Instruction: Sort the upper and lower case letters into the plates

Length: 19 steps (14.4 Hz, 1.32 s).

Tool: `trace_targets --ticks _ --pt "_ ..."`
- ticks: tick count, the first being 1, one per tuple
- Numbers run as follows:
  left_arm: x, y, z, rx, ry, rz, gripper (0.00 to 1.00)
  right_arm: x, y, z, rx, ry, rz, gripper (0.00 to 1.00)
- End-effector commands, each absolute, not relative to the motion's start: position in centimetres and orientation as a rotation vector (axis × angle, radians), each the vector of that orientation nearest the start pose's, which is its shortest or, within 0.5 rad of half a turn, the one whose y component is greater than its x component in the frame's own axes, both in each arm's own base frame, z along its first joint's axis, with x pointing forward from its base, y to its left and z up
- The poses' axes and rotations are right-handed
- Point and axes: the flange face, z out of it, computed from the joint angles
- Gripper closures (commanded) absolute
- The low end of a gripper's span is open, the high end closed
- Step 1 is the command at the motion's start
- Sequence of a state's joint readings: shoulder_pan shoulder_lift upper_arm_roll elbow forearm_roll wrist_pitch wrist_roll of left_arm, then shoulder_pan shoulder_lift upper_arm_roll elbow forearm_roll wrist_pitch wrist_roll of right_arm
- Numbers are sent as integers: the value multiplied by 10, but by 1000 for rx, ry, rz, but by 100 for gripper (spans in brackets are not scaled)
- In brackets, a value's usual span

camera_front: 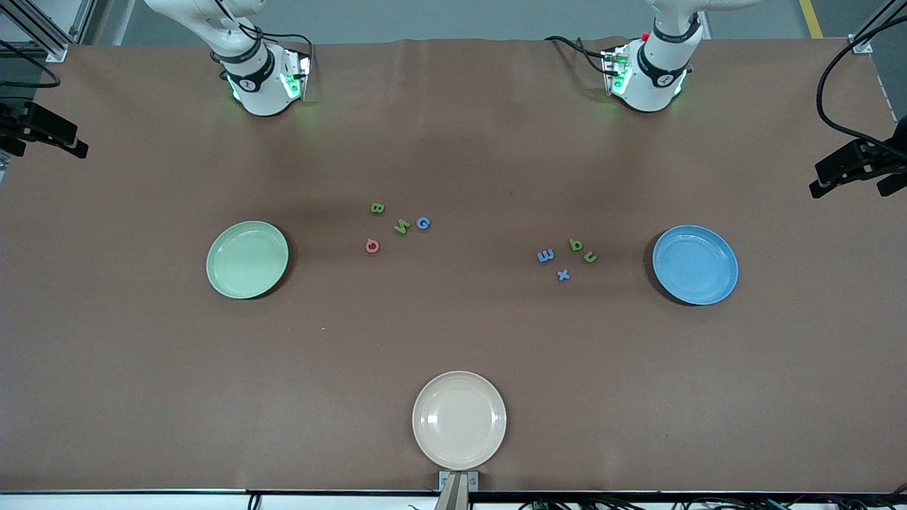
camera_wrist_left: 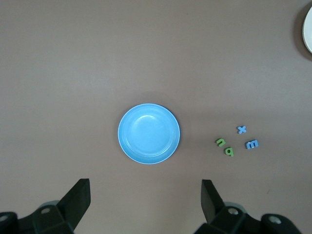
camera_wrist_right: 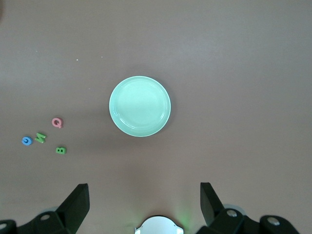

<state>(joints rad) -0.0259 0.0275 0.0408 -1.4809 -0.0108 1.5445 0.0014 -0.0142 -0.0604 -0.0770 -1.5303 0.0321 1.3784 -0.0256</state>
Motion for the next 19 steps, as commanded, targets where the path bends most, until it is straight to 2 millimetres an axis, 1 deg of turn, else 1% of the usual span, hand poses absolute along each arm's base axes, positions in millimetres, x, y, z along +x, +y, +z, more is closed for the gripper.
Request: trace_targets --ticks 1,4,5,6,8,9,11,12,14,15,16,17,18,19 --pt "561 5 657 -3162 -27 -83 0 502 -45 662 -3074 101 117 0" --pt "561 6 655 -3162 -32 -78 0 504 -46 663 -3087 97 100 0" --pt "562 5 653 -3164 -32 -73 0 504 -44 663 -3090 91 98 0" --pt "564 3 649 -3165 -25 -59 0 504 -43 664 -3092 87 94 0" --pt "566 -3 629 -3170 -3 41 0 505 -43 665 -3107 83 83 0" --pt "567 -15 609 -3191 15 130 0 505 -43 665 -3114 82 84 0" --pt "570 -35 580 -3221 5 221 0 505 -42 664 -3115 80 99 0" --pt "573 -50 566 -3216 -5 252 0 504 -42 665 -3115 82 104 0" --pt "580 -81 538 -3204 -94 282 0 505 -43 666 -3115 89 104 0" --pt "583 -100 520 -3193 -152 295 0 508 -43 662 -3115 97 116 0" --pt "584 -117 502 -3180 -205 298 0 514 -44 653 -3114 99 144 0" --pt "582 -136 484 -3168 -268 292 0 527 -47 633 -3111 102 199 0" --pt "580 -149 469 -3156 -318 274 0 540 -46 618 -3113 99 238 0" --pt "574 -165 450 -3148 -348 247 0 547 -51 610 -3115 114 238 0"
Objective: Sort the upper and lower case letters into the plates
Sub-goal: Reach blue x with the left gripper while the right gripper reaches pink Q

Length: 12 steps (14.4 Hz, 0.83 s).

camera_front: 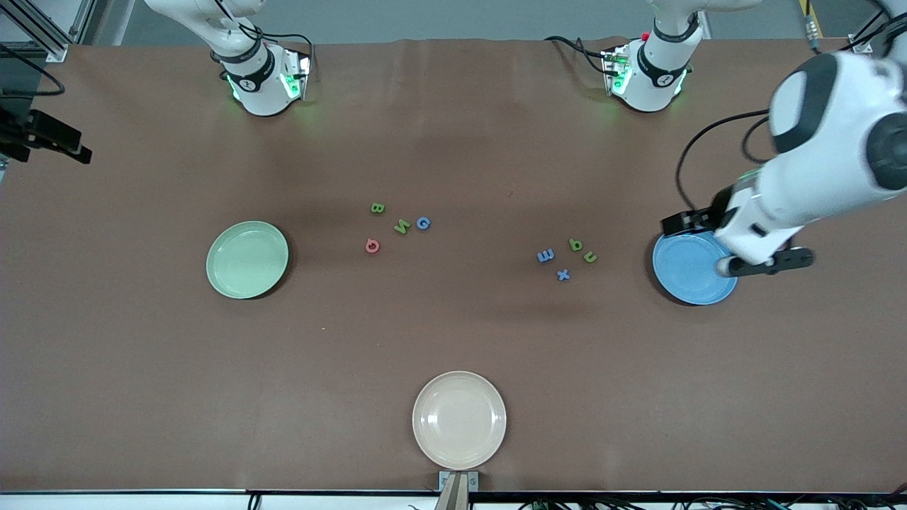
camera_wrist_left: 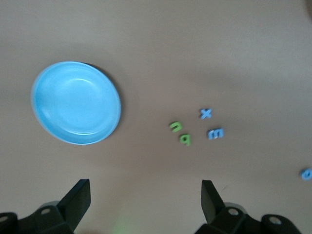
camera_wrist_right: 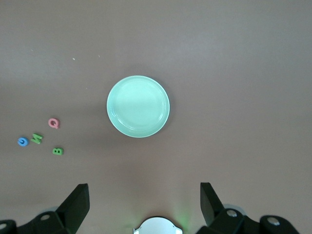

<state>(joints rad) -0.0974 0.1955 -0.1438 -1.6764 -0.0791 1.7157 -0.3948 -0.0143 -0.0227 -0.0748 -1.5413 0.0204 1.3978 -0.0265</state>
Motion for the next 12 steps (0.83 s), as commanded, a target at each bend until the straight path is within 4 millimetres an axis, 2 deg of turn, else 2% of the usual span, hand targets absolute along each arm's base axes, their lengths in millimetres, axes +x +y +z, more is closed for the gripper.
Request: trace_targets --ticks 1,3,4,5,7,9,10,12 --pt "570 -178 433 -3146 -371 222 0 562 -52 587 -3113 114 283 0" --pt "561 -197 394 -3117 -403 179 0 579 -52 554 -3115 108 367 0" --pt "557 -213 370 -3095 -392 177 0 584 -50 545 -3126 106 386 0" --pt "555 -228 349 -3079 -405 168 0 587 -45 545 -3123 108 347 0" --pt "553 -250 316 -3058 -500 132 0 589 -26 526 -3110 123 368 0" --pt "550 -268 292 -3042 -630 103 0 593 1 505 -3063 252 345 0" --pt "546 -275 279 -3044 -628 82 0 594 13 490 -3051 267 331 0" --pt "542 -280 256 -3080 -588 0 0 592 42 449 -3010 329 302 0"
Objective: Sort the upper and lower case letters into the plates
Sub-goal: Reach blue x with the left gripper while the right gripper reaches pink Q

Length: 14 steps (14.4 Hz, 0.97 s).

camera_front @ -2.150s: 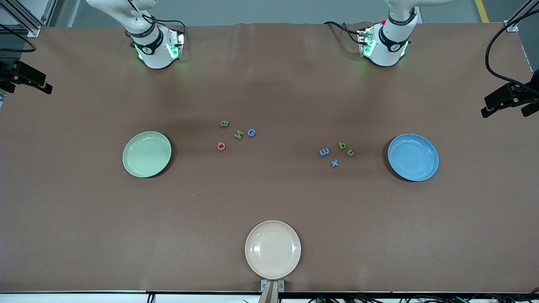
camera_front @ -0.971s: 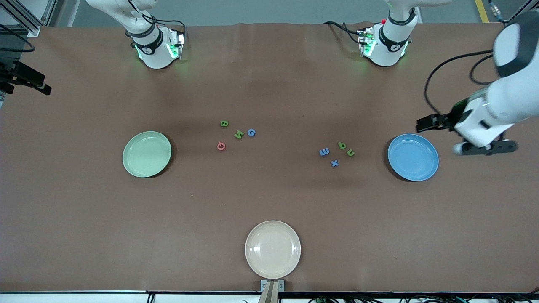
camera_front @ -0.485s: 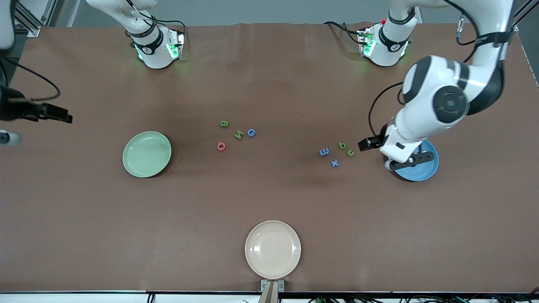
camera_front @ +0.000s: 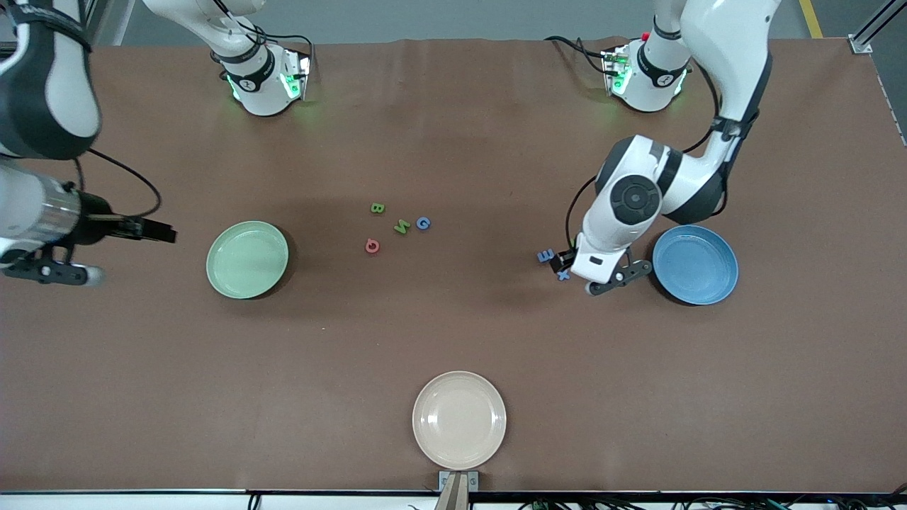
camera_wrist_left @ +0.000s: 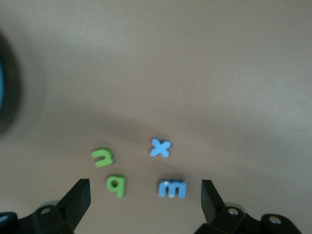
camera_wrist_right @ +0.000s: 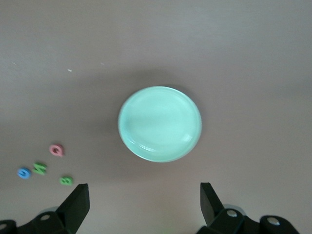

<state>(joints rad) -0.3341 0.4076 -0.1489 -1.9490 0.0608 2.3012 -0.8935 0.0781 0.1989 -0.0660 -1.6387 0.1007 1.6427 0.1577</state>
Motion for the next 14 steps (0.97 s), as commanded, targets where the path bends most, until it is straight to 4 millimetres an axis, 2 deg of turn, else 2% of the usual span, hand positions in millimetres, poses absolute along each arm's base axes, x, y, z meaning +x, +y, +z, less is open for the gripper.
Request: trace_targets --ticks 1,3,6,9,10,14 --pt "540 -282 243 -3102 -585 -26 0 589 63 430 -3002 383 279 0" --pt "537 -284 221 -3115 -573 -43 0 580 105 401 -3008 462 232 0" --pt "536 -283 191 -3107 -523 -40 0 556 152 355 -3008 559 175 0" --pt "536 -281 188 -3104 -531 -36 3 526 188 313 -3002 628 117 0" --pt "535 -281 186 -3103 -533 -32 7 516 200 297 -2999 658 103 0" --pt "534 -279 179 -3098 -532 -17 22 484 273 236 -2995 760 66 1"
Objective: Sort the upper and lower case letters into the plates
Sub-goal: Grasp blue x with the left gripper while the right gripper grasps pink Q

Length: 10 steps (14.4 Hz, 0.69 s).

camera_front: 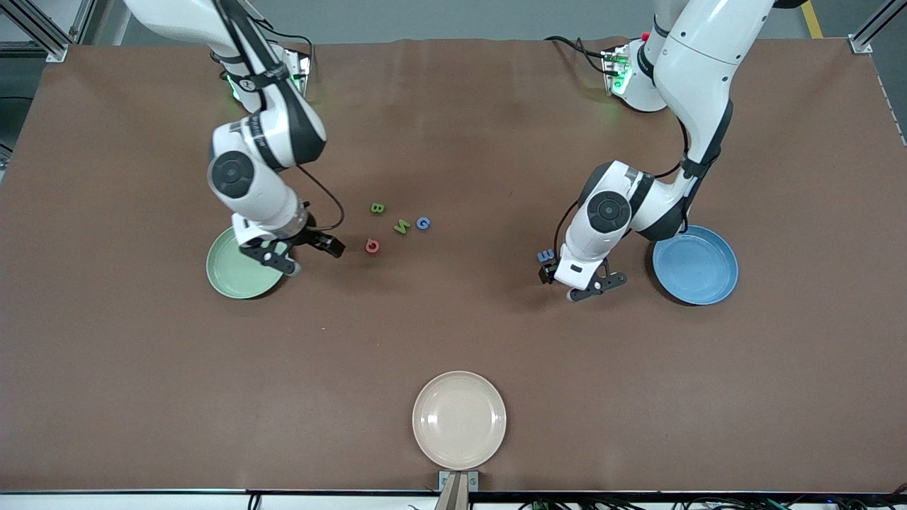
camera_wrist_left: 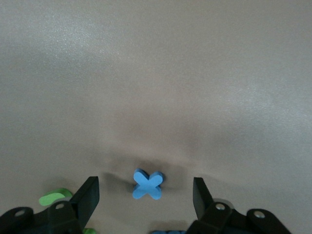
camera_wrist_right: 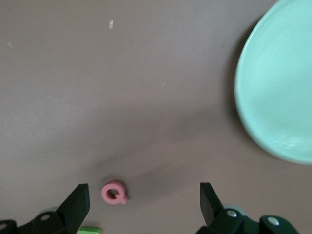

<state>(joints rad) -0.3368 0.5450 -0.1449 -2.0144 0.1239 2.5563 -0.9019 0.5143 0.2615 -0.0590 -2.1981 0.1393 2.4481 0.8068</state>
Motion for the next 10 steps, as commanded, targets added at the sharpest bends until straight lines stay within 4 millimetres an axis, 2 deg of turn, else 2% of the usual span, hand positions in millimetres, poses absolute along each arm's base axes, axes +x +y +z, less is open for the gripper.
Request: trace_targets --ticks 1,4,7,10 --pt "534 -280 178 -3097 -532 -15 25 476 289 225 -2992 775 52 2" --pt "532 -280 172 -3094 -529 -4 34 462 308 195 -3015 778 61 7" --pt "532 -282 173 -3095 -525 -4 48 464 309 186 -3014 777 45 11" --pt "532 -282 173 -3095 -525 -4 63 464 309 185 -3016 773 43 23"
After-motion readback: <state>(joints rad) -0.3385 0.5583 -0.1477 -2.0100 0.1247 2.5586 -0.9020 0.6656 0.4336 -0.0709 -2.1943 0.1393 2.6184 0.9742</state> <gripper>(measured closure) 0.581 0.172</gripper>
